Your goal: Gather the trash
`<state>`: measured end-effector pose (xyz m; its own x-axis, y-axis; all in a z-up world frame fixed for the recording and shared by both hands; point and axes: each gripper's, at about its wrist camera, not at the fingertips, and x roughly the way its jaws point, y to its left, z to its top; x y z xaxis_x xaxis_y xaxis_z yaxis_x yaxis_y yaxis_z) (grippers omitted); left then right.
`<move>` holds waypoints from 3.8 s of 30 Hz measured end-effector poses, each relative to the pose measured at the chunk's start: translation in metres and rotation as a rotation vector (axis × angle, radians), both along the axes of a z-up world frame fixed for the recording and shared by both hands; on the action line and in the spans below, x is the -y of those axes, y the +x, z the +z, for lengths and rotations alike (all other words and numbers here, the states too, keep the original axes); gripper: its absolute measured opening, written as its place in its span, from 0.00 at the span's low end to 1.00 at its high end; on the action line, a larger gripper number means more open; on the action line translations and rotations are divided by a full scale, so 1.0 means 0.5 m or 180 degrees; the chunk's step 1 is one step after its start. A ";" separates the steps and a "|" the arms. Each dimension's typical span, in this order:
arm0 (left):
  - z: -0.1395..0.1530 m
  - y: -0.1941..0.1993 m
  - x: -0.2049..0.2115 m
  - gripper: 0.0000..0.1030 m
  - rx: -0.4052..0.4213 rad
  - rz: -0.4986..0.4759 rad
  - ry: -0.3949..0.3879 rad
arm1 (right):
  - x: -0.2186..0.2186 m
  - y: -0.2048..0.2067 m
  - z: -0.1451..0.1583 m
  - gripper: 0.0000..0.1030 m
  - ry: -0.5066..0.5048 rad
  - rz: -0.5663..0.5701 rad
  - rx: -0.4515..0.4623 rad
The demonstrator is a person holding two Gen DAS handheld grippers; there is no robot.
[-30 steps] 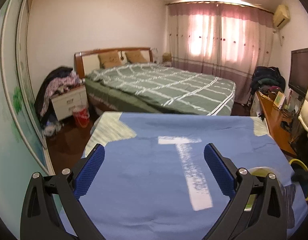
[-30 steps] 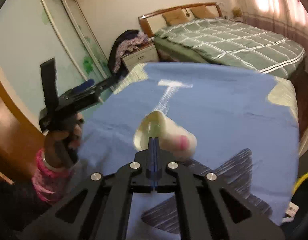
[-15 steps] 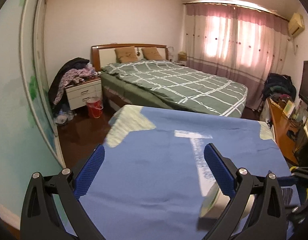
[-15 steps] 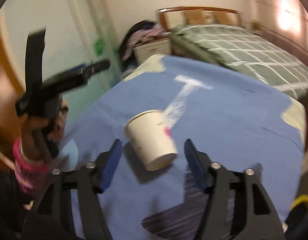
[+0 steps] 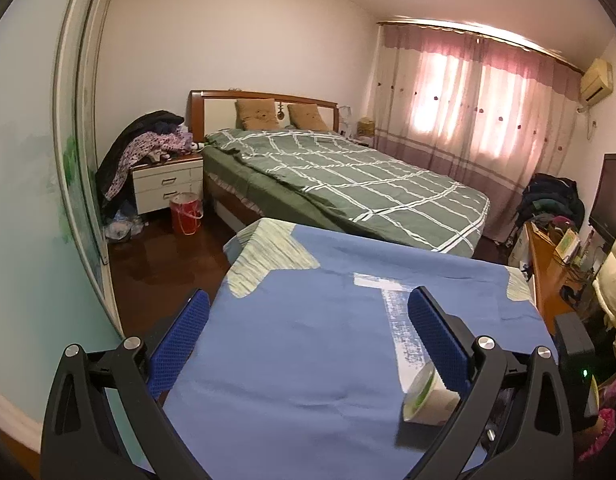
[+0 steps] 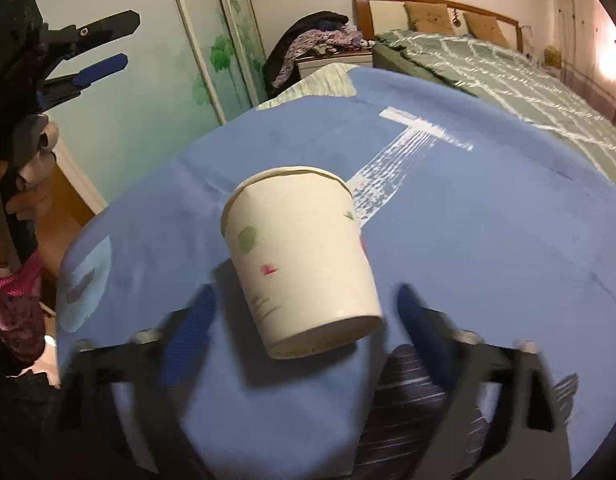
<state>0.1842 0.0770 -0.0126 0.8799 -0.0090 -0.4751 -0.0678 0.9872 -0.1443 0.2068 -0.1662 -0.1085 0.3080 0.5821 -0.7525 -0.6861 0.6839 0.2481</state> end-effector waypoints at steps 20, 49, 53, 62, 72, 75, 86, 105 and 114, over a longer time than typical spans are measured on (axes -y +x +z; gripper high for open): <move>-0.020 0.006 0.086 0.95 -0.0150 -0.0426 0.0046 | 0.189 -0.080 0.217 0.54 0.0195 -0.1161 0.0287; -0.186 0.136 0.276 0.95 -0.0929 -0.0984 0.0558 | 0.713 -0.252 0.008 0.75 -0.0349 -0.4282 0.0193; -0.194 0.154 0.284 0.87 -0.0955 -0.0977 0.0620 | 0.706 -0.251 0.010 0.76 -0.0264 -0.4218 0.0186; -0.215 0.173 0.314 0.48 -0.1079 -0.1139 0.0694 | 0.710 -0.269 0.016 0.76 -0.0194 -0.4199 0.0233; -0.143 0.124 0.439 0.48 -0.0853 -0.1528 0.0726 | 0.718 -0.324 0.028 0.76 -0.0198 -0.4202 0.0361; -0.113 0.107 0.533 0.48 -0.0795 -0.1849 0.0695 | 0.721 -0.353 0.038 0.76 -0.0295 -0.4245 0.0440; -0.114 0.000 0.993 0.48 -0.0904 -0.3277 0.0750 | 0.760 -0.485 0.080 0.76 -0.0549 -0.4605 0.0679; 0.047 -0.122 0.532 0.95 -0.0072 -0.1766 0.0541 | 0.564 -0.458 0.161 0.80 -0.0259 -0.3880 0.1090; 0.068 -0.224 0.233 0.95 0.0070 -0.0787 0.0403 | 0.468 -0.444 0.186 0.81 -0.0153 -0.3589 0.1158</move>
